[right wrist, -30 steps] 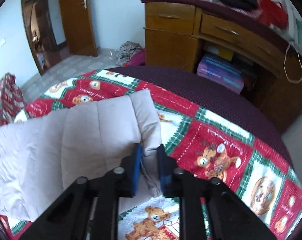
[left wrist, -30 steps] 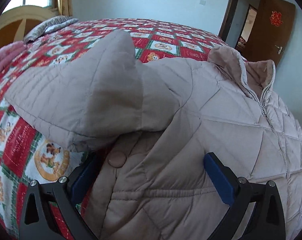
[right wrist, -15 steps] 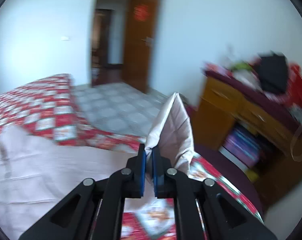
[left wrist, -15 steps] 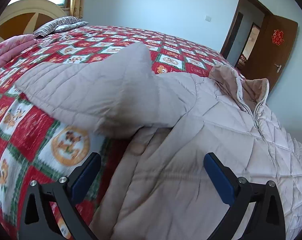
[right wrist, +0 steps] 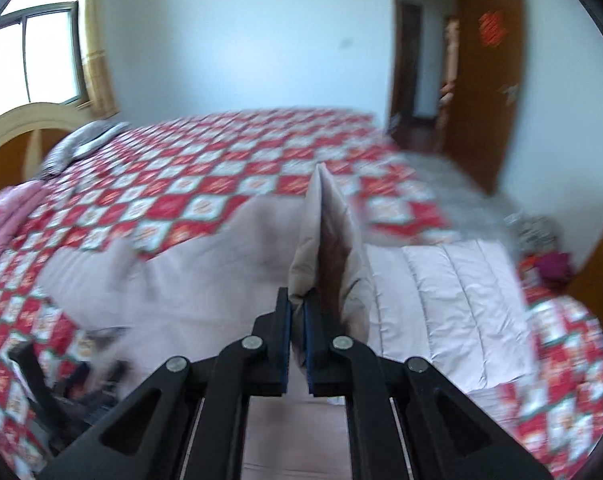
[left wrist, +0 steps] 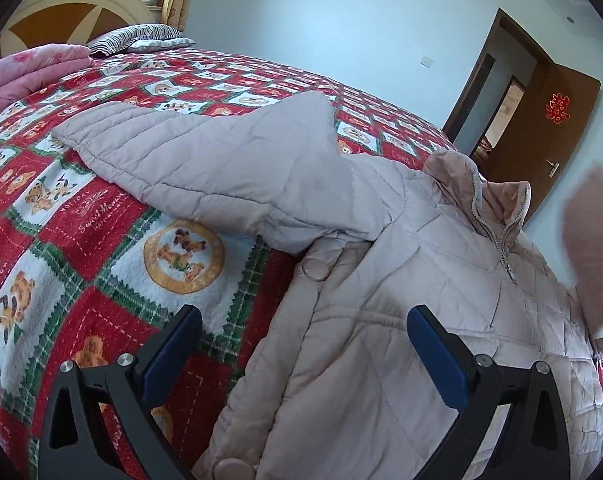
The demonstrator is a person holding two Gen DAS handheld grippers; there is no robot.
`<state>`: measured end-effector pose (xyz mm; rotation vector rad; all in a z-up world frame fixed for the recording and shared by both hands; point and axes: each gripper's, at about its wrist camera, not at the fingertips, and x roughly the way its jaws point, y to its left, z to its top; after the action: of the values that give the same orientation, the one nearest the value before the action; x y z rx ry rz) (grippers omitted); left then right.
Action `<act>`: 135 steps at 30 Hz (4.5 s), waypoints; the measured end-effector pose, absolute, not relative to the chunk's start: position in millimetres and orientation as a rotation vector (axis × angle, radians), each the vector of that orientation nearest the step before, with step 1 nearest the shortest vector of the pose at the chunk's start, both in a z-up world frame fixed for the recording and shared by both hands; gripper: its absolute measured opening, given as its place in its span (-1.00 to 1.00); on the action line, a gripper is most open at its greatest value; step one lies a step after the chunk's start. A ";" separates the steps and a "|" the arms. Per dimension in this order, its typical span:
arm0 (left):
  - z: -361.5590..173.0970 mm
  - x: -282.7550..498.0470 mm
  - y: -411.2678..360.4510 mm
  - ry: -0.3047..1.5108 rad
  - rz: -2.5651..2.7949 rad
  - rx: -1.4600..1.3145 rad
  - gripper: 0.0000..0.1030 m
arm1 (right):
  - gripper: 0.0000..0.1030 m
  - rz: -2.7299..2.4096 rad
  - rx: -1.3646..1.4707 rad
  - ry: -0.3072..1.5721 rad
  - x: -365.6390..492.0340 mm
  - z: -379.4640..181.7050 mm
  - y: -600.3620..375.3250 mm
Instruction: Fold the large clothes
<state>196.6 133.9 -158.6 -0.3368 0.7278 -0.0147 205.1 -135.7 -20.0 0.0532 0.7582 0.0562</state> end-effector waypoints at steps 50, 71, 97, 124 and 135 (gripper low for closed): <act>-151.5 305.2 -3.8 0.835 0.094 0.097 0.98 | -0.36 -0.468 0.500 0.840 275.9 -144.6 -348.9; -114.8 264.5 61.0 0.801 -0.002 -0.101 0.98 | 0.31 -0.242 0.109 0.862 223.7 -148.6 -227.5; -160.7 320.9 343.7 0.790 0.442 -0.499 -0.89 | 0.53 -0.246 0.079 0.845 219.1 -151.1 -220.5; -128.8 157.6 -123.0 0.726 -0.544 0.391 -0.19 | 0.53 -0.296 0.449 0.777 129.7 -111.2 -299.8; -89.5 117.2 -4.7 0.627 -0.474 0.157 0.79 | 1.00 0.015 0.477 0.687 148.2 -57.2 -257.5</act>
<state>117.2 -4.7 -89.5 0.1574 0.6274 -0.4744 148.2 -257.5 -57.2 0.4770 0.6869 0.0153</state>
